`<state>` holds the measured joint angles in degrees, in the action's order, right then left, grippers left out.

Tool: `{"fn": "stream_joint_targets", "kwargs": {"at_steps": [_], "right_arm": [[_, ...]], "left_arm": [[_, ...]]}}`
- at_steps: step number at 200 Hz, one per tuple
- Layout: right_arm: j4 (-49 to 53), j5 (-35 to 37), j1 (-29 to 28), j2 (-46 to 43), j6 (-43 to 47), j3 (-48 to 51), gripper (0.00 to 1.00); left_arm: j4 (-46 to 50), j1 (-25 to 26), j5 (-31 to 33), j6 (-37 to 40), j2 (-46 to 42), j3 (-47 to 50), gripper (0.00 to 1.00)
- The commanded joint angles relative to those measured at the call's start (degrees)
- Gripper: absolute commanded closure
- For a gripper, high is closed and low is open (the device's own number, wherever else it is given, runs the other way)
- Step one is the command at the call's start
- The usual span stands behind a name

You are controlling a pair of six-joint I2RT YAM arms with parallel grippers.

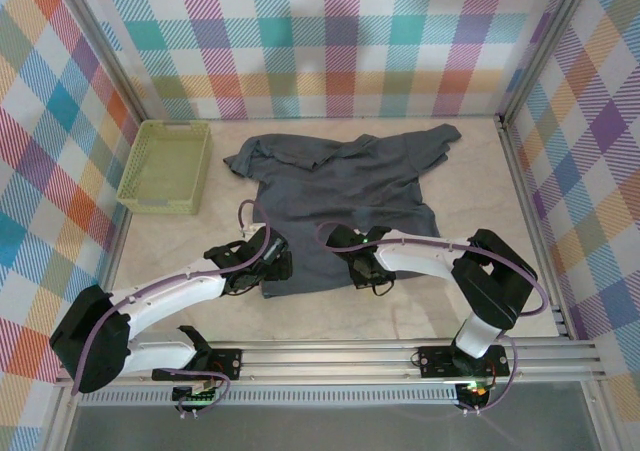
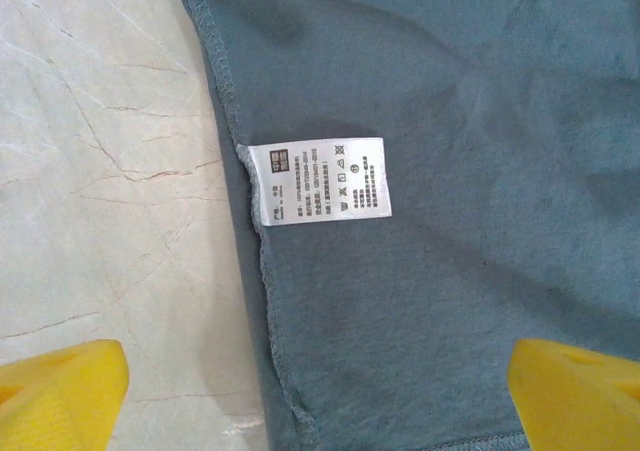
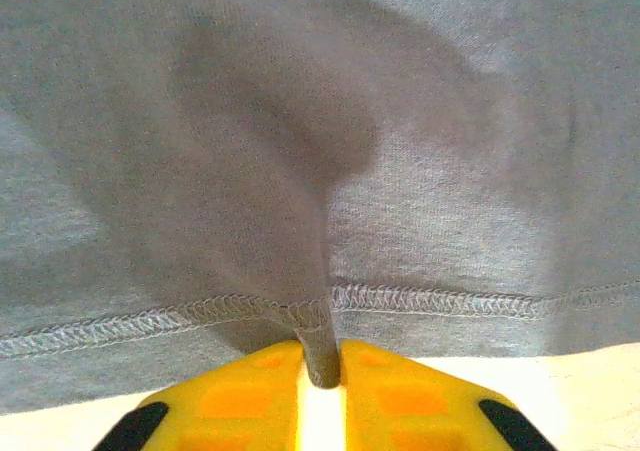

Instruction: Fold the inside-out t-shirt

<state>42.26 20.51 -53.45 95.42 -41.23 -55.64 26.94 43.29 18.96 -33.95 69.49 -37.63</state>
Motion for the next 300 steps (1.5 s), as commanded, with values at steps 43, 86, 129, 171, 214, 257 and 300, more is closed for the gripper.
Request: {"fn": "stream_joint_targets", "kwargs": {"at_steps": [43, 86, 129, 171, 214, 257, 300], "right_arm": [[3.0, 1.5, -0.6, -1.2, 0.4, -2.3, 0.88], [2.9, 2.2, -0.6, -1.8, 0.8, -2.0, 0.80], [2.5, 2.9, -0.6, -0.3, 1.1, -2.4, 0.89], [3.9, 3.3, -0.6, -1.9, 1.2, -3.0, 0.99], [6.2, 3.3, -0.6, -8.0, 2.5, -4.5, 1.00], [6.0, 0.8, -0.4, -11.8, 3.9, -6.3, 1.00], [5.7, -0.8, 0.9, -13.6, 2.7, -6.9, 1.00]], "left_arm": [[0.6, -0.5, 0.1, 1.3, 0.8, -1.6, 0.03], [0.5, -0.6, 0.0, 1.5, 0.9, -1.5, 0.03], [0.3, -0.5, -0.5, 1.5, 0.9, -1.2, 0.03], [0.0, -0.5, -1.4, 2.3, 1.3, -1.1, 0.03], [-2.4, 1.8, -3.0, 4.9, 1.6, -2.2, 0.03], [-7.4, 8.2, -2.2, 10.3, 2.0, -4.7, 0.01], [-15.1, 14.0, -3.3, 15.2, 7.2, -7.3, 0.00]]}}
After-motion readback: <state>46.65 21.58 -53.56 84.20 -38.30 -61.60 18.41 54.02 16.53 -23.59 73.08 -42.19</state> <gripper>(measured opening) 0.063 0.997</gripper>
